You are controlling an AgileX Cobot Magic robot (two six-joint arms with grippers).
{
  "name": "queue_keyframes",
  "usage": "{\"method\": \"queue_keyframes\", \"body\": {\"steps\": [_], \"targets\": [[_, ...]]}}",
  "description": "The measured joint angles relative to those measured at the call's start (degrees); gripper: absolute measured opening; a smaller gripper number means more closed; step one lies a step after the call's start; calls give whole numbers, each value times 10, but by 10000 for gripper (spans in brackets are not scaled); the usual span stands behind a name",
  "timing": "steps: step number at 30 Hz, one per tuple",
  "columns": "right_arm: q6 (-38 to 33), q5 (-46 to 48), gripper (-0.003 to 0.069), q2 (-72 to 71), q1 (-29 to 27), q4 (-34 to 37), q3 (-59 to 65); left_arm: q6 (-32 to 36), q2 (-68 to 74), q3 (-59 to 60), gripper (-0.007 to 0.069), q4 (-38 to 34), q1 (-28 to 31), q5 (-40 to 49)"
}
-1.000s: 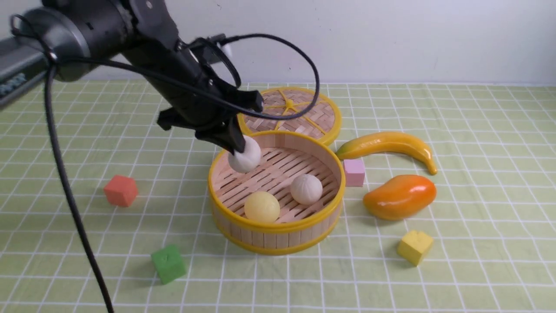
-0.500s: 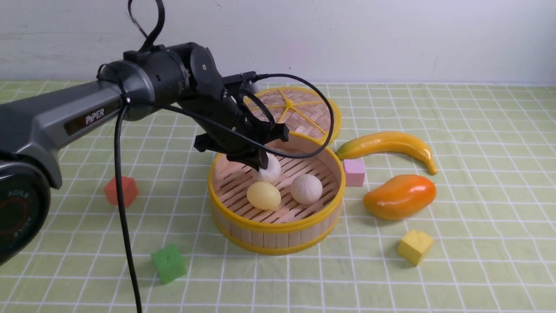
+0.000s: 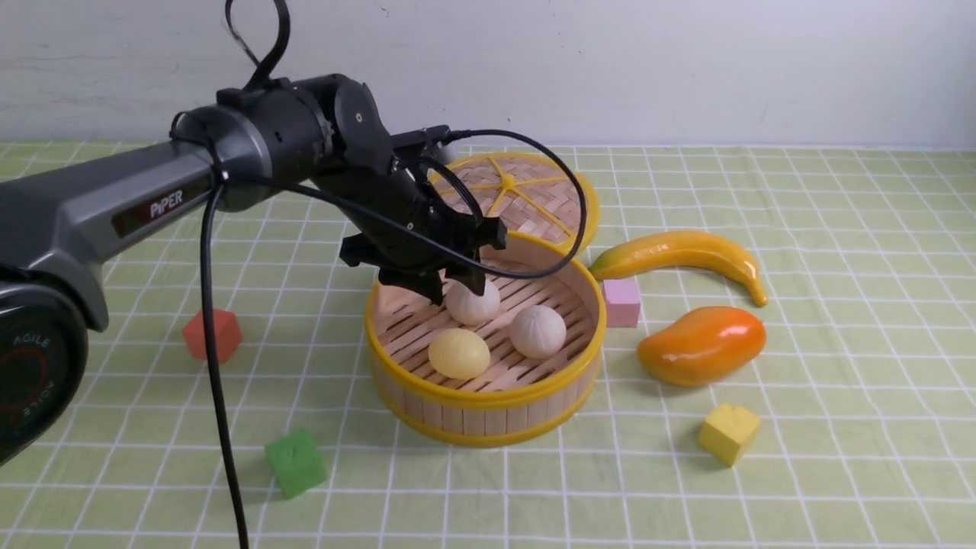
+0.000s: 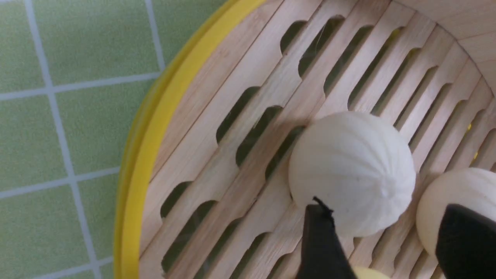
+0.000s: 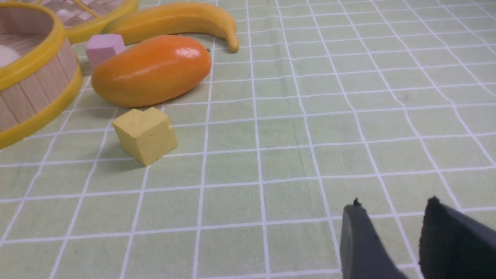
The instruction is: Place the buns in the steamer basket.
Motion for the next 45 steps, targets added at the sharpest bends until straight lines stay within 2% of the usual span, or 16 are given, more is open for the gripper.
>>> {"method": "queue_keyframes", "body": {"steps": [2,7,12,17,20,21,22,24,26,29,37,41,45], "targets": [[0,0,239,0,0,0,0,2,-15,0,436,8,0,10],[0,0,239,0,0,0,0,3,-76,0,444,41,0,65],[0,0,239,0,0,0,0,2,-190,0,390,105,0,147],[0,0,239,0,0,0,0,-39,-364,8,202,181,0,222],[0,0,239,0,0,0,0,-67,-470,47,89,198,0,235],[0,0,239,0,0,0,0,-69,-484,51,75,199,0,235],[0,0,239,0,0,0,0,-83,-543,89,29,201,0,235],[0,0,239,0,0,0,0,-97,-602,144,-13,203,0,235],[0,0,239,0,0,0,0,-108,-656,188,-13,203,0,232],[0,0,239,0,0,0,0,-136,-784,331,-13,210,0,211],[0,0,239,0,0,0,0,-222,-1132,635,-13,218,0,71],[0,0,239,0,0,0,0,-242,-1211,687,-13,226,0,65],[0,0,239,0,0,0,0,-243,-1213,698,-13,227,0,59]]}}
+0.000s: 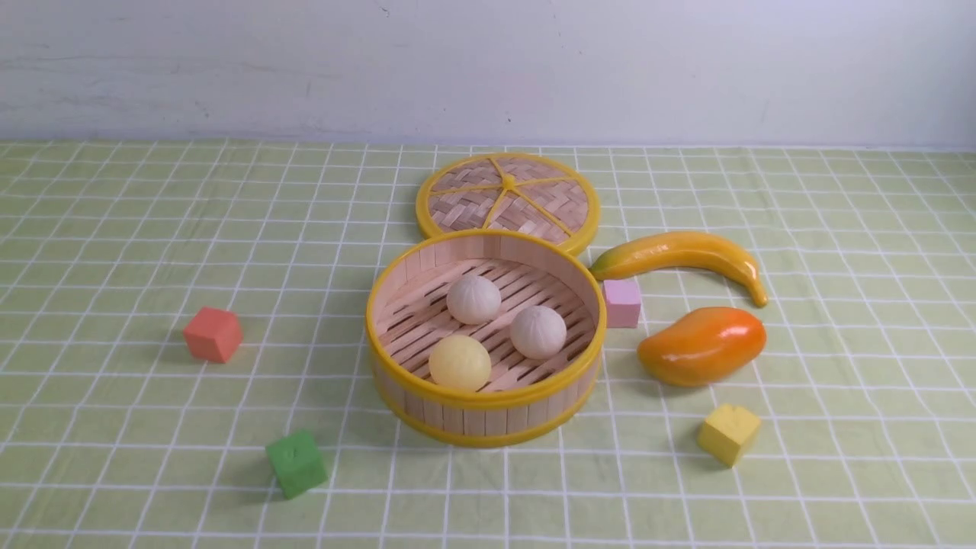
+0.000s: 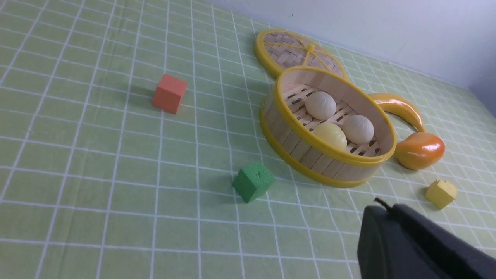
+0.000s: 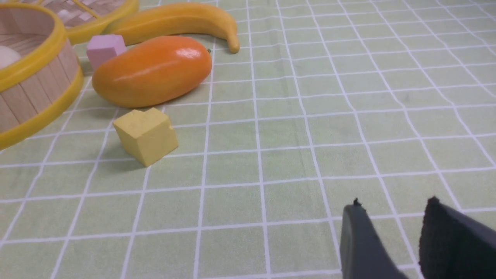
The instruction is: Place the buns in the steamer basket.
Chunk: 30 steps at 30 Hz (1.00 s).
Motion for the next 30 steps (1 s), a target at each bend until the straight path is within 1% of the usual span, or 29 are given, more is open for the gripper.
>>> {"method": "queue_keyframes", "body": {"steps": [5,30], "targets": [[0,0,239,0,0,0,0,-2,12,0,-13,0,0,-11],[0,0,239,0,0,0,0,-4,13,1,-13,0,0,-8]]}}
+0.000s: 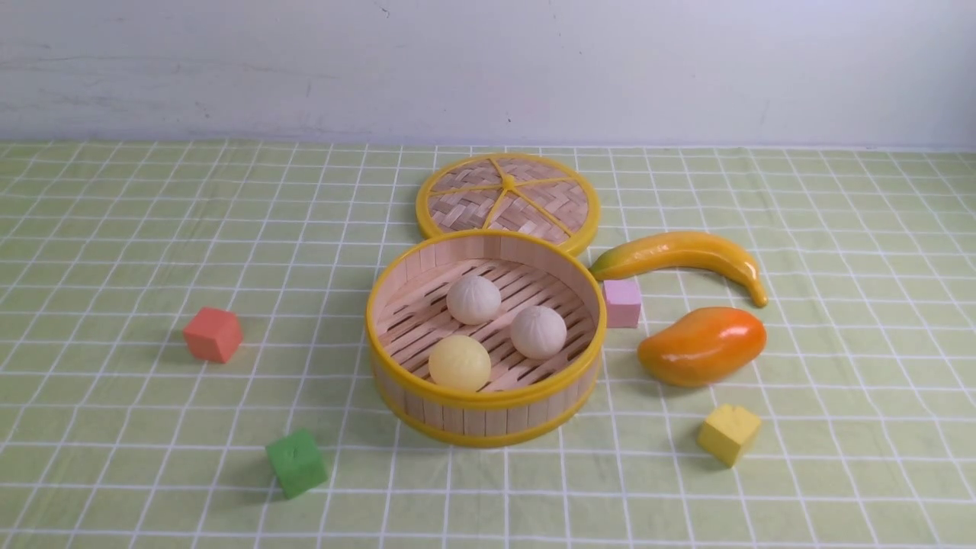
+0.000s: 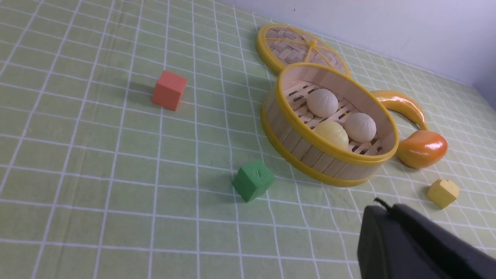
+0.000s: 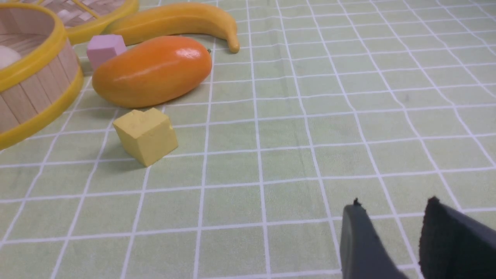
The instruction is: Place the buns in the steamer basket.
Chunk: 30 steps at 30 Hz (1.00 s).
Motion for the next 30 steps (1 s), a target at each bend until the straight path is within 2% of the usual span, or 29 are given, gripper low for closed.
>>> {"method": "queue_keyframes", "body": {"steps": [5,9,14,18,21,30], "targets": [[0,0,239,0,0,0,0,0,0,0,-13,-3,0,-1],[0,0,239,0,0,0,0,0,0,12,-13,-41,0,-36],[0,0,239,0,0,0,0,0,0,57,-13,-87,0,-156],[0,0,239,0,0,0,0,0,0,131,-13,-89,6,-288],[0,0,239,0,0,0,0,0,0,179,-13,-89,19,-339],[0,0,239,0,0,0,0,0,-23,282,-10,-89,99,-353]]}}
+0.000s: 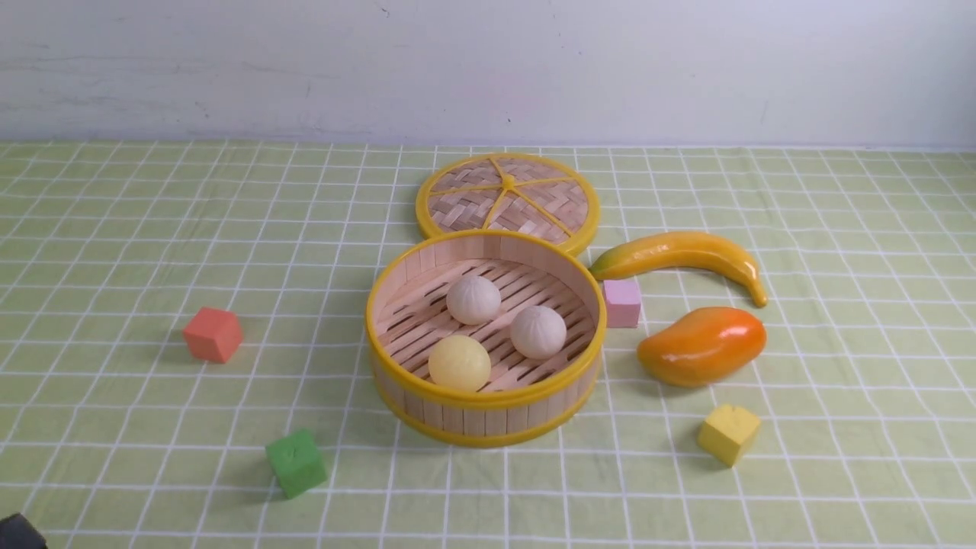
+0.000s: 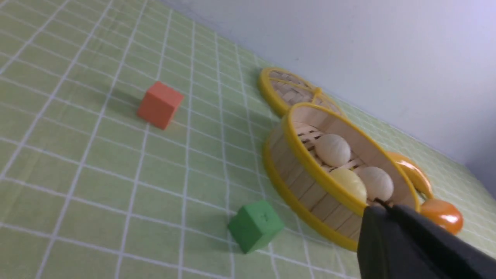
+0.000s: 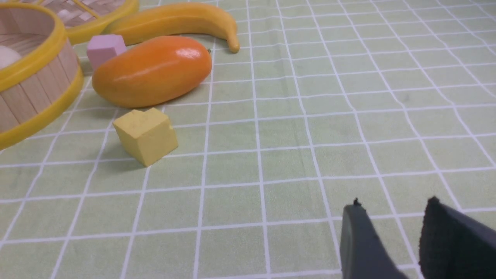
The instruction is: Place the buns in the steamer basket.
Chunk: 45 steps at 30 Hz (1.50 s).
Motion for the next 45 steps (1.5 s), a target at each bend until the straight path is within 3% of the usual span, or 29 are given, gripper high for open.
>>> {"method": "queue_keyframes", "body": {"steps": [8,45], "targets": [[0,0,239,0,0,0,0,0,-4,73,-3,1,74,11],[0,0,239,0,0,0,0,0,-4,76,21,2,101,42]]}}
